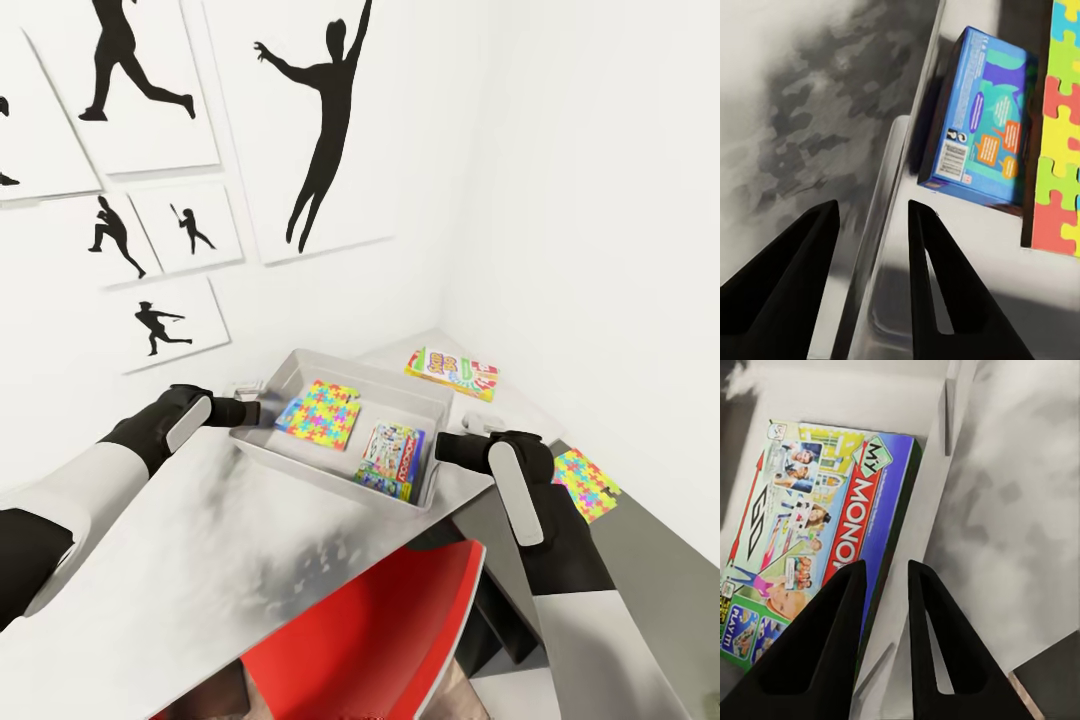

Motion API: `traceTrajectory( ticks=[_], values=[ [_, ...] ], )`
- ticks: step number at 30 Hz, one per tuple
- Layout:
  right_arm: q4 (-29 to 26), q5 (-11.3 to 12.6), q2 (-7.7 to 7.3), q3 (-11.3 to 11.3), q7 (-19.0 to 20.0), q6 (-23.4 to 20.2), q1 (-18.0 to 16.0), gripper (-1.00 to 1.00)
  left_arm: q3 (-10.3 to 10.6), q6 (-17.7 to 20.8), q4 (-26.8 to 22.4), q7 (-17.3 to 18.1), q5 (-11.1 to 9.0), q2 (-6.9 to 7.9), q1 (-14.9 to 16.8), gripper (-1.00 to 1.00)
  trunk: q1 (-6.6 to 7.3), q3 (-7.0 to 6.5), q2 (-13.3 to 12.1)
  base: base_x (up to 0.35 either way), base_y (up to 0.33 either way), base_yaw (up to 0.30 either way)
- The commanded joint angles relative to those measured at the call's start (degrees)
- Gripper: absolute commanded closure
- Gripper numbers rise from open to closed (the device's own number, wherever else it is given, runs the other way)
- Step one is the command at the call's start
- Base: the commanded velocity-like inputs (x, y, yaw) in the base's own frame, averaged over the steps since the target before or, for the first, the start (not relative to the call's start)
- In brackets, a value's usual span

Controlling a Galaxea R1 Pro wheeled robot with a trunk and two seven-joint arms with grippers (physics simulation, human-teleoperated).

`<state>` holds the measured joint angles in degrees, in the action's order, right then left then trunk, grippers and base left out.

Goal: Put all the toys in the child's room - the three board games (two on the bed and one on the table), the two jigsaw puzzles on the table, and the tennis ball on the table - inside the toy box on the table in the child's room.

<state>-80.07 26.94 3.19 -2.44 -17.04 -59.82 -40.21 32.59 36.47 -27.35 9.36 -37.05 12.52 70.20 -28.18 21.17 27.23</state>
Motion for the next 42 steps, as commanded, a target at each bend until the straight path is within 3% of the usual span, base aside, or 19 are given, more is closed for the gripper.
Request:
traceTrajectory(
  ticks=[1, 27, 42],
  values=[
    [-0.2, 4.2, 0.04, -0.1, -0.4, -0.2, -0.1, 1.00, 3.0, 0.4, -0.1, 0.3, -2.2, 0.05, 0.0, 1.00, -0.02, 0.09, 0.1, -0.122, 0.000, 0.000],
    [-1.7, 4.2, 0.29, -0.1, -0.4, -0.2, 0.2, 1.00, 3.0, 0.3, -0.1, 0.2, -2.1, 0.03, 0.0, 1.00, -0.02, 0.09, 0.1, -0.030, 0.000, 0.004],
    [-1.7, 4.2, 0.26, -0.1, -0.6, -0.2, 0.2, 1.00, 3.0, 0.3, -0.1, 0.3, -2.1, -0.03, 0.0, 1.00, -0.02, 0.09, 0.1, -0.001, 0.000, 0.165]
  ],
)
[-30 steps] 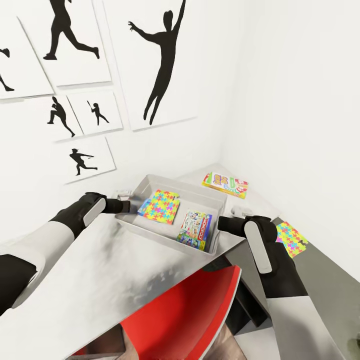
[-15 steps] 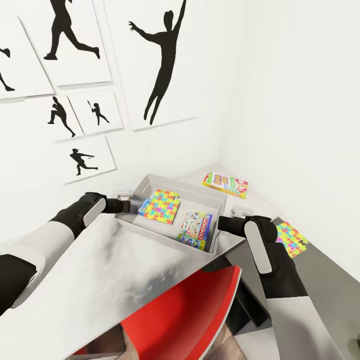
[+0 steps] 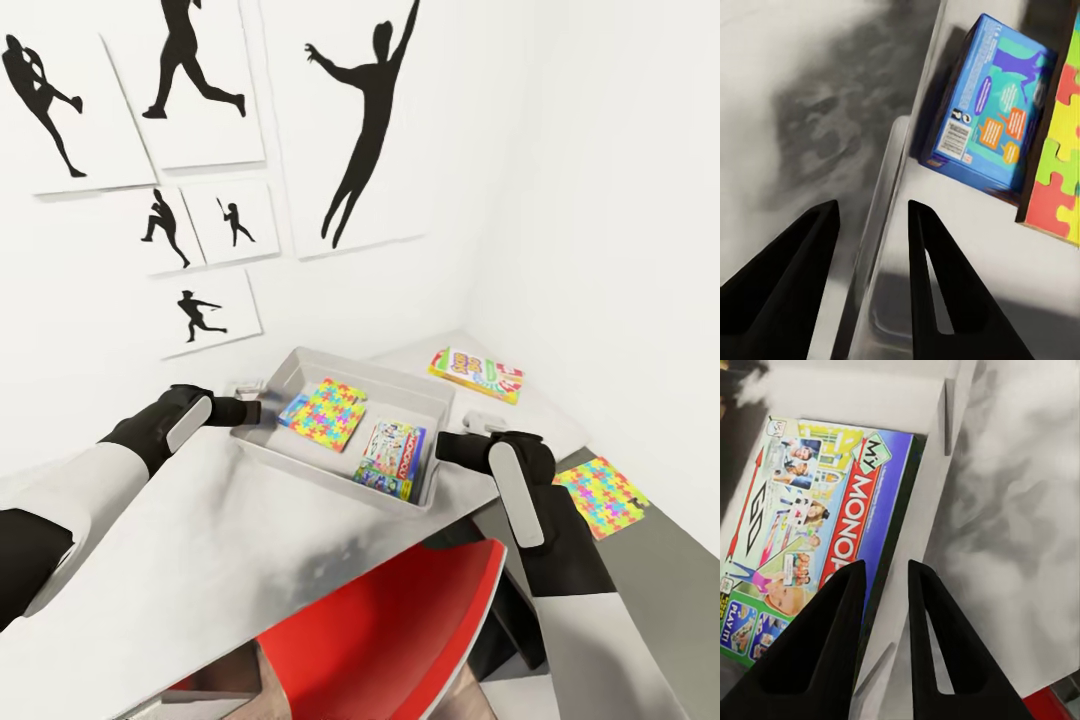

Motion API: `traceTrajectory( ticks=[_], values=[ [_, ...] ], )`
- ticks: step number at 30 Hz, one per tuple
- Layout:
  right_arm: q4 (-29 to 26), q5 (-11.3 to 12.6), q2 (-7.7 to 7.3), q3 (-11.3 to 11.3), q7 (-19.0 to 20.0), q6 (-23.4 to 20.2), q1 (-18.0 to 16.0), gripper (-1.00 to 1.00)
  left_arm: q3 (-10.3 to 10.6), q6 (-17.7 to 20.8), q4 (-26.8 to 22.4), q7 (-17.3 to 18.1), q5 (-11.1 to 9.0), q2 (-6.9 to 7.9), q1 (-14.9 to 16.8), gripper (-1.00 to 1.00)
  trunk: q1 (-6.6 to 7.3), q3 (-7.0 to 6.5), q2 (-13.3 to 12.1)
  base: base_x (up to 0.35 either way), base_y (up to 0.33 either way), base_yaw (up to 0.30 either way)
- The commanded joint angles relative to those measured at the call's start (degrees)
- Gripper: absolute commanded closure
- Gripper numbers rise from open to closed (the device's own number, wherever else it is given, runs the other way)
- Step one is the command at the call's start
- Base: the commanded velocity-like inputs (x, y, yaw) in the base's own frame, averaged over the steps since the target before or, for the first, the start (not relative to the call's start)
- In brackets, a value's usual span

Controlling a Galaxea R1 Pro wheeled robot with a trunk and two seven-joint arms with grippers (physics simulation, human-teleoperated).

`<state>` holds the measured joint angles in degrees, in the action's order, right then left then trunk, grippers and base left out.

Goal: Put all the toys in the child's room - the three board games (two on the bed and one on the table), the two jigsaw puzzles on the table, and the tennis ball on the table - inside the toy box on the table in the child's room.

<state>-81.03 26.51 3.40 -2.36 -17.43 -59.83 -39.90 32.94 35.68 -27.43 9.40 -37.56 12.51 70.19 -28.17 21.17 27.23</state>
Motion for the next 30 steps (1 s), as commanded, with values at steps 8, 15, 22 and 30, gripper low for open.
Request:
traceTrajectory(
  ticks=[8, 15, 22, 30],
  values=[
    [-0.7, 4.6, 0.02, -0.4, -0.1, -0.2, -0.1, 1.00, 2.7, 1.1, -0.1, 0.3, -1.6, 0.04, 0.0, 1.00, -0.02, 0.09, 0.1, -0.158, 0.000, 0.027],
    [-0.7, 4.5, -0.11, -1.8, 0.0, -0.2, -0.1, 1.00, 2.7, 1.1, -0.1, 0.3, -1.6, 0.00, 0.0, 1.00, -0.02, 0.09, 0.1, -0.114, 0.000, 0.005],
    [-0.7, 4.5, -0.14, -2.1, 0.0, -0.2, -0.1, 1.00, 2.7, 1.1, -0.1, 0.3, -1.6, -0.02, 0.0, 1.00, -0.02, 0.09, 0.1, -0.024, 0.000, 0.001],
    [-0.7, 4.5, -0.15, -2.2, 0.1, -0.2, 0.0, 1.00, 2.7, 1.1, -0.1, 0.3, -1.6, -0.02, 0.0, 1.00, -0.02, 0.09, 0.1, -0.059, 0.000, 0.000]
  ],
)
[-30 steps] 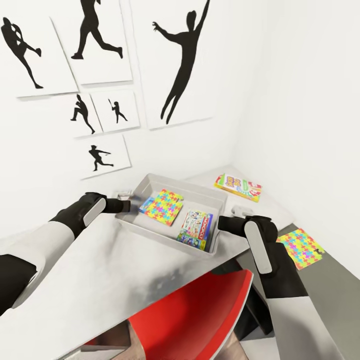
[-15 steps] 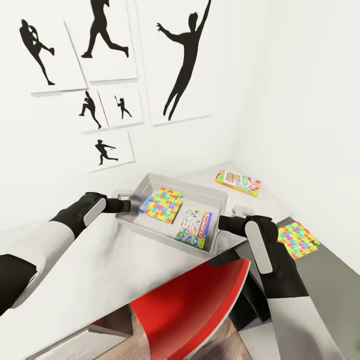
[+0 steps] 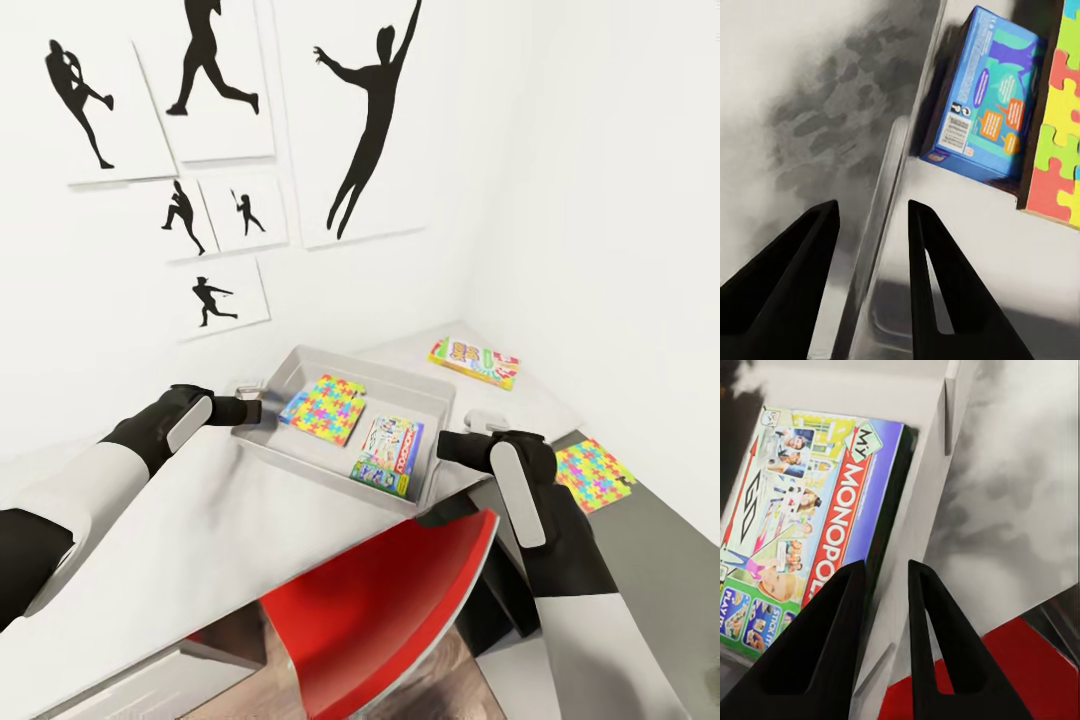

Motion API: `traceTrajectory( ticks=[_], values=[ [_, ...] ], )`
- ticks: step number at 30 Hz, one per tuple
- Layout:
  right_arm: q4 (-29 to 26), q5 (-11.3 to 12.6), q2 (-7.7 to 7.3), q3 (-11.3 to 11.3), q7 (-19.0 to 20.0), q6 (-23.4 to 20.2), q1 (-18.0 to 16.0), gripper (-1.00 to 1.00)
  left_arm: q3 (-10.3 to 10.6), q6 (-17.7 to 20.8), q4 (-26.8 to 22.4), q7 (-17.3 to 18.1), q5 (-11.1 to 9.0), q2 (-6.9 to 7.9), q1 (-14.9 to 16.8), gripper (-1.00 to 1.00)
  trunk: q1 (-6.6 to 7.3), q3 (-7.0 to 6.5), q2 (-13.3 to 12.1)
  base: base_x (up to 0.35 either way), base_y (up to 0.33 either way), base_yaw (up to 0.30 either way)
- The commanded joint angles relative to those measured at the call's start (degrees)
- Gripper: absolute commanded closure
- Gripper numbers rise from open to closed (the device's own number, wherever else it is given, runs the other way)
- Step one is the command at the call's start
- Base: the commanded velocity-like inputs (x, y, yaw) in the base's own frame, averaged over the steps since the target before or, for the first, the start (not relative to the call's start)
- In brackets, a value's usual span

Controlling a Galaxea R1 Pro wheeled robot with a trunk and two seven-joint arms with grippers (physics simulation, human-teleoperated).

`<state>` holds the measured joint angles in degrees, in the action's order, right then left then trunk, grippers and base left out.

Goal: Put all the toys in the child's room - the three board games (two on the bed and one on the table), the two jigsaw puzzles on the table, and the tennis ball on the table - inside the toy box on the table in the child's room.

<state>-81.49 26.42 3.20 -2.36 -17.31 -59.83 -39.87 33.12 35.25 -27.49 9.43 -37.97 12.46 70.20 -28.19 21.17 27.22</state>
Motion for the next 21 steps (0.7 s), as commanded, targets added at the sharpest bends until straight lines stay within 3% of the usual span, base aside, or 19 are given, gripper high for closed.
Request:
traceTrajectory(
  ticks=[1, 11, 21],
  values=[
    [-0.2, 4.6, 0.05, -2.2, -0.1, -0.2, -0.1, 1.00, 2.5, 1.6, 0.0, 0.2, -1.2, 0.02, 0.0, 1.00, -0.01, 0.09, 0.1, -0.199, 0.000, 0.000],
    [-0.2, 4.6, 0.05, -2.2, -0.1, -0.2, 0.0, 1.00, 2.5, 1.6, 0.0, 0.2, -1.1, 0.04, 0.0, 1.00, -0.01, 0.09, 0.1, -0.175, 0.000, 0.005],
    [-0.2, 4.7, 0.20, -2.3, -0.3, -0.2, -0.1, 1.00, 2.5, 1.6, 0.0, 0.2, -1.1, 0.02, 0.0, 1.00, -0.01, 0.09, 0.1, -0.024, 0.000, 0.204]
  ],
)
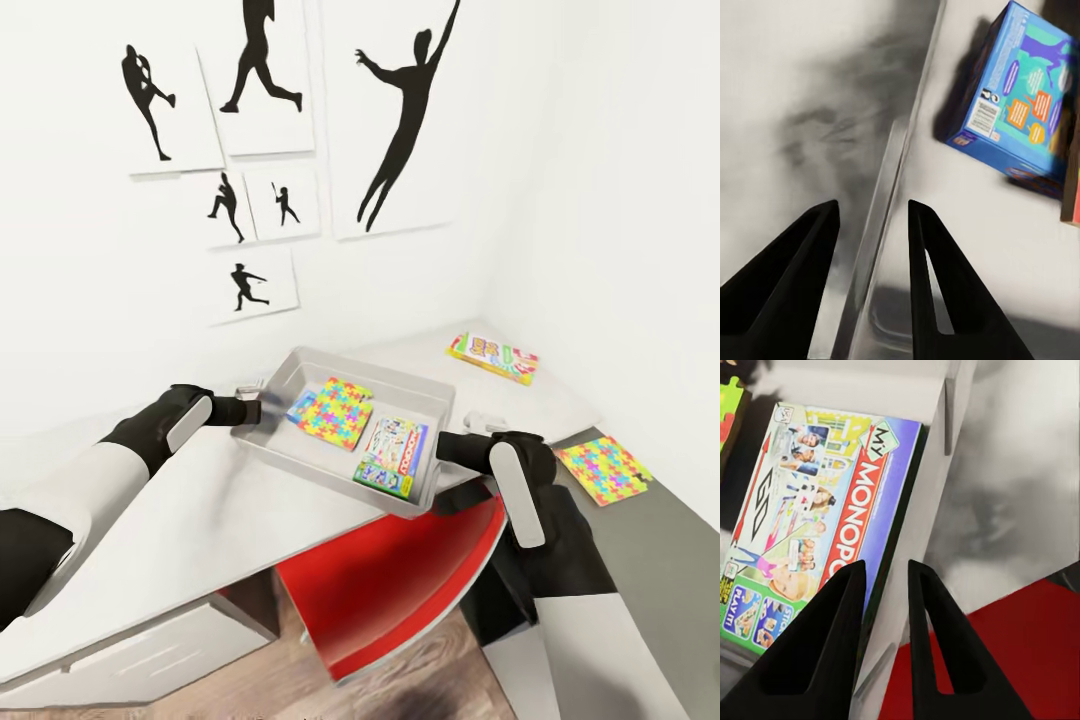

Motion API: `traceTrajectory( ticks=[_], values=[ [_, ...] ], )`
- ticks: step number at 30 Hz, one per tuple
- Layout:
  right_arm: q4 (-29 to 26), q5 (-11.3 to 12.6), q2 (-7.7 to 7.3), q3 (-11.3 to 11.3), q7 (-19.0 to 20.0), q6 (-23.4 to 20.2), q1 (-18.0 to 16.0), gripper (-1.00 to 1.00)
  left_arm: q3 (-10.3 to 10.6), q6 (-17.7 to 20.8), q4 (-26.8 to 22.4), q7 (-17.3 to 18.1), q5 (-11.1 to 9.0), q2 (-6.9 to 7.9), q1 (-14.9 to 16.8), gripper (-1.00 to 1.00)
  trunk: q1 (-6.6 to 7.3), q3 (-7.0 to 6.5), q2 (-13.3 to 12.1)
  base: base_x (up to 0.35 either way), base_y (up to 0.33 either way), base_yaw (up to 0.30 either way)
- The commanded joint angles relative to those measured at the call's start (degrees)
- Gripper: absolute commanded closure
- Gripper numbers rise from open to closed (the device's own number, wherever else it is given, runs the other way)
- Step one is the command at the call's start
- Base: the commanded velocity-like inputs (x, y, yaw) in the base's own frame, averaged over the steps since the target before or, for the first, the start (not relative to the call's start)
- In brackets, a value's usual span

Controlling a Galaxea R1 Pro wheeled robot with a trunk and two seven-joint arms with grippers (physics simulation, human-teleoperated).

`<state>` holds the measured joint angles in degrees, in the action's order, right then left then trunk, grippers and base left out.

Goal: Put all the toys in the child's room - the three board games (two on the bed and one on the table), the two jigsaw puzzles on the table, and the tennis ball on the table - inside the toy box on the table in the child's room.

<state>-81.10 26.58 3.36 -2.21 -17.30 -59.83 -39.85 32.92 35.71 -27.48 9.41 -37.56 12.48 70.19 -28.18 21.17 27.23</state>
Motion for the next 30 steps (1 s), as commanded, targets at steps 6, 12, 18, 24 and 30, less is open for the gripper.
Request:
traceTrajectory(
  ticks=[6, 12, 18, 24, 30],
  values=[
    [-0.6, 4.5, 0.06, -2.4, -0.4, -0.2, -0.1, 1.00, 2.7, 1.1, 0.0, 0.3, -1.6, 0.00, 0.0, 1.00, -0.02, 0.09, 0.1, -0.004, 0.000, 0.280],
    [-0.6, 4.5, 0.05, -2.5, -0.4, -0.2, -0.1, 1.00, 2.7, 1.1, 0.0, 0.3, -1.6, 0.00, 0.0, 1.00, -0.02, 0.09, 0.1, -0.001, 0.000, 0.290],
    [-0.6, 4.4, 0.02, -2.5, -0.3, -0.2, -0.1, 1.00, 2.7, 1.1, -0.1, 0.3, -1.6, 0.00, 0.0, 1.00, -0.02, 0.09, 0.1, -0.006, 0.000, 0.240],
    [-0.6, 4.4, -0.08, -2.5, -0.1, -0.2, -0.1, 1.00, 2.7, 1.2, -0.2, 0.3, -1.6, 0.00, 0.0, 1.00, -0.02, 0.09, 0.1, -0.154, 0.000, 0.080],
    [-0.6, 4.4, -0.09, -2.6, -0.1, -0.2, -0.1, 1.00, 2.7, 1.1, -0.2, 0.3, -1.6, 0.00, 0.0, 1.00, -0.02, 0.09, 0.1, -0.120, 0.000, 0.026]
  ],
)
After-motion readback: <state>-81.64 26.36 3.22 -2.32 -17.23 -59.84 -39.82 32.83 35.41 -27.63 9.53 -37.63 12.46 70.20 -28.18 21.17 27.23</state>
